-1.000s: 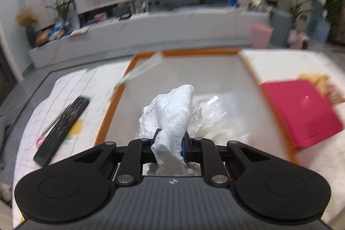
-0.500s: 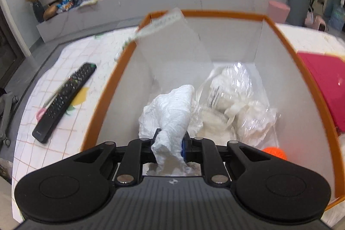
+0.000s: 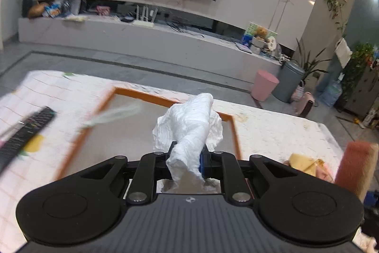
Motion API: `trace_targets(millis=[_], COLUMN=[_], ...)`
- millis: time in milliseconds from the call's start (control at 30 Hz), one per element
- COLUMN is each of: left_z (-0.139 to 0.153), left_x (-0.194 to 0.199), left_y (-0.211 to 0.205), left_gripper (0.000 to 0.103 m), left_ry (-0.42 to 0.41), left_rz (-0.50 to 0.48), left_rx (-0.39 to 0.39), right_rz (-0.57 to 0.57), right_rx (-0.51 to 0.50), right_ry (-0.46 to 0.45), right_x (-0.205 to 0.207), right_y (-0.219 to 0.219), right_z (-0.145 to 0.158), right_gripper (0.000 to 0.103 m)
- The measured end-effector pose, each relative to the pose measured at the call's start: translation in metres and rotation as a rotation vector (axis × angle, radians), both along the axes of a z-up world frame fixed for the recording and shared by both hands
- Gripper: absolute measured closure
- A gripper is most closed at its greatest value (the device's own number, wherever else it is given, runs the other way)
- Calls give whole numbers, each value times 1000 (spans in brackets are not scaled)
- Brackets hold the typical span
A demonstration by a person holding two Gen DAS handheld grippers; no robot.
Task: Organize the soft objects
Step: 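Lower the white cloth into the orange box and open the left tool, then lower the coir bear into the orange box and open the right tool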
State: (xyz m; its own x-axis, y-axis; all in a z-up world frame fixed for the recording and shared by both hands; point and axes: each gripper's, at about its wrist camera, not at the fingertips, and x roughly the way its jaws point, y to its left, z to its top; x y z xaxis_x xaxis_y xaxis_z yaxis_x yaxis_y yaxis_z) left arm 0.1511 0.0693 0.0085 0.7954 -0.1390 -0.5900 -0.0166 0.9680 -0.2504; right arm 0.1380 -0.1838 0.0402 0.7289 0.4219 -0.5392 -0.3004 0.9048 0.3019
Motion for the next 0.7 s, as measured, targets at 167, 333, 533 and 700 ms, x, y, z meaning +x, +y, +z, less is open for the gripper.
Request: trace_targets(millis=[167, 333, 533, 700], left_z=[-30, -51, -40, -11], left_x=[30, 48, 34, -5], left_y=[-31, -45, -28, -4], left_gripper=[85, 54, 19, 20], left_ry=[22, 163, 187, 209], left_rz=[-21, -83, -43, -41], left_rx=[93, 98, 57, -14], right_rz=[-22, -36, -38, -8], right_rx=[13, 28, 23, 15], right_ry=[4, -6, 10, 29], right_x=[-1, -1, 1, 5], right_y=[-9, -14, -8, 0], right_z=[1, 3, 0, 2], right_gripper=[32, 32, 32, 32])
